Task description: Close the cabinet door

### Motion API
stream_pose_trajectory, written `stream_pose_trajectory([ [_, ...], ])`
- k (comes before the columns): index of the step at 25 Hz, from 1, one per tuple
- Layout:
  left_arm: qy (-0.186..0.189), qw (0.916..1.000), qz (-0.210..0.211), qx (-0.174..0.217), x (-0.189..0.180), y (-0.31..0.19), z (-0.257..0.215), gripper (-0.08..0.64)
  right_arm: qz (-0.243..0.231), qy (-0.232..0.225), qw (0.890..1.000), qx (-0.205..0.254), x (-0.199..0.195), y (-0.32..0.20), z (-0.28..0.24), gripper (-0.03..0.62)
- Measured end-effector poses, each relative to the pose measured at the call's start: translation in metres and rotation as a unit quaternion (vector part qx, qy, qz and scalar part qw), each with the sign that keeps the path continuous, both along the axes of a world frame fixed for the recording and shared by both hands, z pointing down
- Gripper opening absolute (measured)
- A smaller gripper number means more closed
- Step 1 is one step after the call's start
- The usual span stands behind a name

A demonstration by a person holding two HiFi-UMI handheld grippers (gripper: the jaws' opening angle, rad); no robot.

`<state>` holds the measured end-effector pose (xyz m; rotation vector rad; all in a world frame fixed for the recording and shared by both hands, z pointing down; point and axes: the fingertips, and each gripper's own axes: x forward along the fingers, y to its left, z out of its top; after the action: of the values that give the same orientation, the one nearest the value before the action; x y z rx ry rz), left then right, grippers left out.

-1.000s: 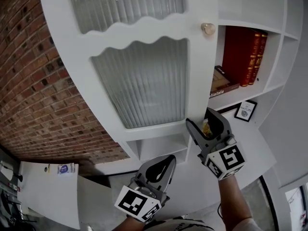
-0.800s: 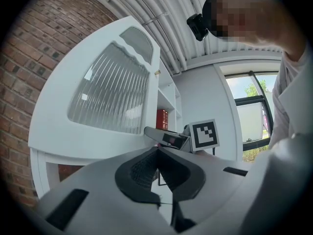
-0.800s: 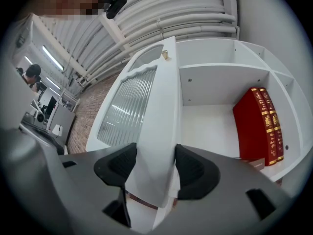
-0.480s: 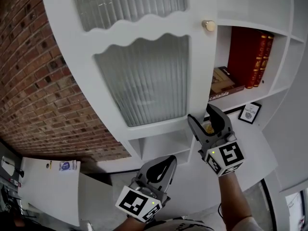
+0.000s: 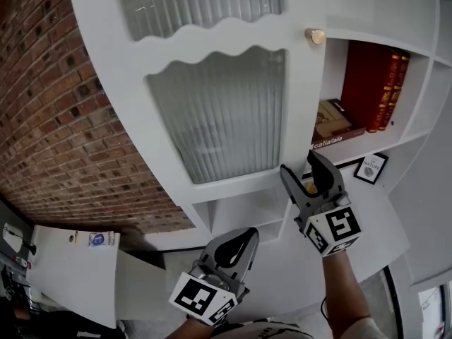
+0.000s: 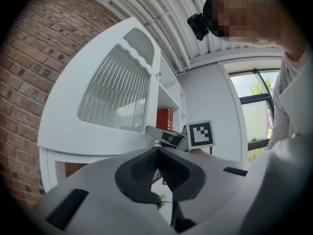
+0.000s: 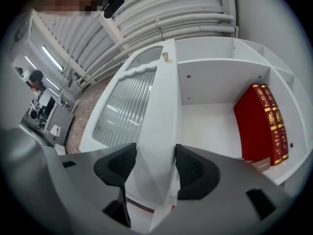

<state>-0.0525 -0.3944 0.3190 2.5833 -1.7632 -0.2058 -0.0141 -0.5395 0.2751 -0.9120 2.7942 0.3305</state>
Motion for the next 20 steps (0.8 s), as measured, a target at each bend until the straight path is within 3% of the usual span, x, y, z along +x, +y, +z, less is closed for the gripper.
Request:
stream_pose_trajectory([
  [8,0.002,1.0,0.008,-0.002,0.0,0.003,0.002,0.011,0.002,-0.003,1.0,-0.008,0.005,0.003,-0.001,0.249],
  [20,0.016,0.9986,0.05,-0.007,-0.008,0.028,0.006,0.011,0.062,0.0,0.998,-0.02,0.028,0.047,0.006,0.249],
])
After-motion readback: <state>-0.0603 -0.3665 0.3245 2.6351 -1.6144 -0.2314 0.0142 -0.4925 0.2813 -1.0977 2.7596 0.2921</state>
